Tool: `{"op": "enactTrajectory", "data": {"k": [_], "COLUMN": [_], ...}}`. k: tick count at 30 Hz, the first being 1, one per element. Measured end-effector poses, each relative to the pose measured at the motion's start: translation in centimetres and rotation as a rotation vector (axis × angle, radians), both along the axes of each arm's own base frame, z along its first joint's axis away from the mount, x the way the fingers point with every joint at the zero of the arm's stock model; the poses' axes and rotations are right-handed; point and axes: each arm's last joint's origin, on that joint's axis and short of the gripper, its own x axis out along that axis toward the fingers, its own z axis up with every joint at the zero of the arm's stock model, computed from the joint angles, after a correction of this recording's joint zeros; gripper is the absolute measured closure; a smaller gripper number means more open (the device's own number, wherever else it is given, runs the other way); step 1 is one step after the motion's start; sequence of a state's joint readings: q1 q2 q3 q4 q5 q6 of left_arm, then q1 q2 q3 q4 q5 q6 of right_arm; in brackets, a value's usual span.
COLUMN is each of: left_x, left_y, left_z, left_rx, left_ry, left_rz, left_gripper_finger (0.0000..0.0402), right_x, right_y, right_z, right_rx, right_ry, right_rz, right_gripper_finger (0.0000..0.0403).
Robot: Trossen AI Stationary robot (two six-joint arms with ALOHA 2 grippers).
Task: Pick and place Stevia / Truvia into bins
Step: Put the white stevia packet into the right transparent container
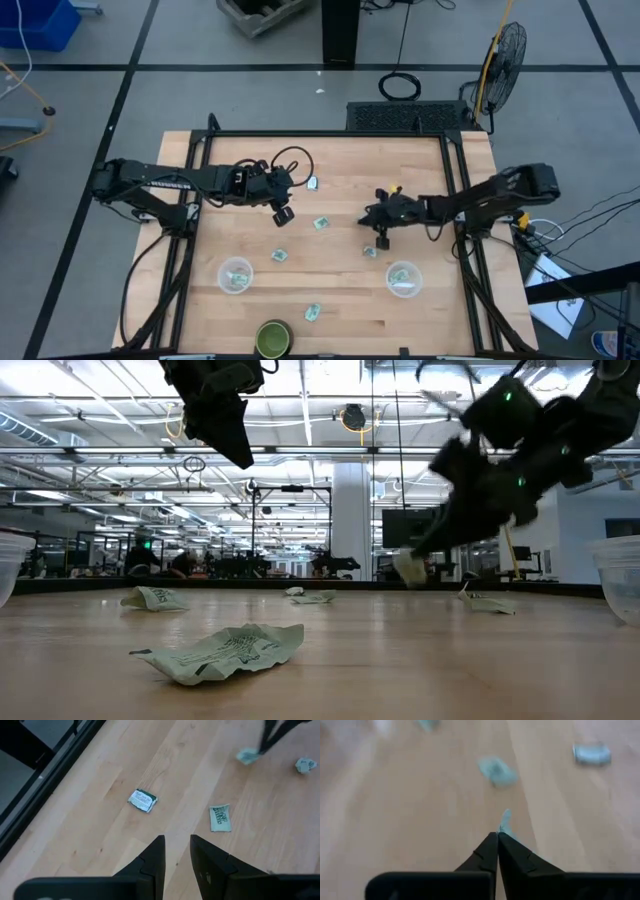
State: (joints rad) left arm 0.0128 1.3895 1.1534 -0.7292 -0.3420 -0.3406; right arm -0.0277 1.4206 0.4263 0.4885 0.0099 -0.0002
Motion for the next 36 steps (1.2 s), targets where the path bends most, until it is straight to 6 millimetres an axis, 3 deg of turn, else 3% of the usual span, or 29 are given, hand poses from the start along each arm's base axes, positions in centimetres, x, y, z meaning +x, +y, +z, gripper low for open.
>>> {"op": "enactTrajectory", "data": {"k": [7, 14, 17, 21, 26, 31, 36], "left_x": [0.0, 0.0, 0.0, 0.0, 0.0, 0.0, 0.0], "left_y": [0.0, 0.0, 0.0, 0.0, 0.0, 0.0, 0.0], "left_z": [0.0, 0.0, 0.0, 0.0, 0.0, 0.0, 0.0], "left_rx": [0.002, 0.003, 0.004, 0.004, 0.010, 0.010, 0.010], "left_ry": [0.001, 0.002, 0.002, 0.001, 0.001, 0.001, 0.000], "left_rz": [-0.003, -0.005, -0.006, -0.004, 0.000, 0.000, 0.000], "left_gripper_finger": [0.0304, 0.0304, 0.0304, 0.0304, 0.0304, 0.0304, 0.0304], "right_x": [-2.2, -5.5, -5.9, -6.2, -6.8, -7.5, -7.3], "right_y": [2.4, 5.7, 7.5, 9.7, 12.5, 13.9, 13.8], "right_z": [5.6, 8.9, 9.8, 9.2, 8.1, 7.5, 7.2], "right_rx": [0.058, -0.050, 0.000, 0.151, 0.400, 0.444, 0.386], "right_ry": [-0.165, 0.066, 0.146, 0.288, 0.509, 0.601, 0.556], "right_rz": [0.114, -0.070, -0.084, -0.073, 0.079, 0.113, 0.062], "right_gripper_finger": [0.0402, 0.0402, 0.0402, 0.0402, 0.0402, 0.0403, 0.0403]}}
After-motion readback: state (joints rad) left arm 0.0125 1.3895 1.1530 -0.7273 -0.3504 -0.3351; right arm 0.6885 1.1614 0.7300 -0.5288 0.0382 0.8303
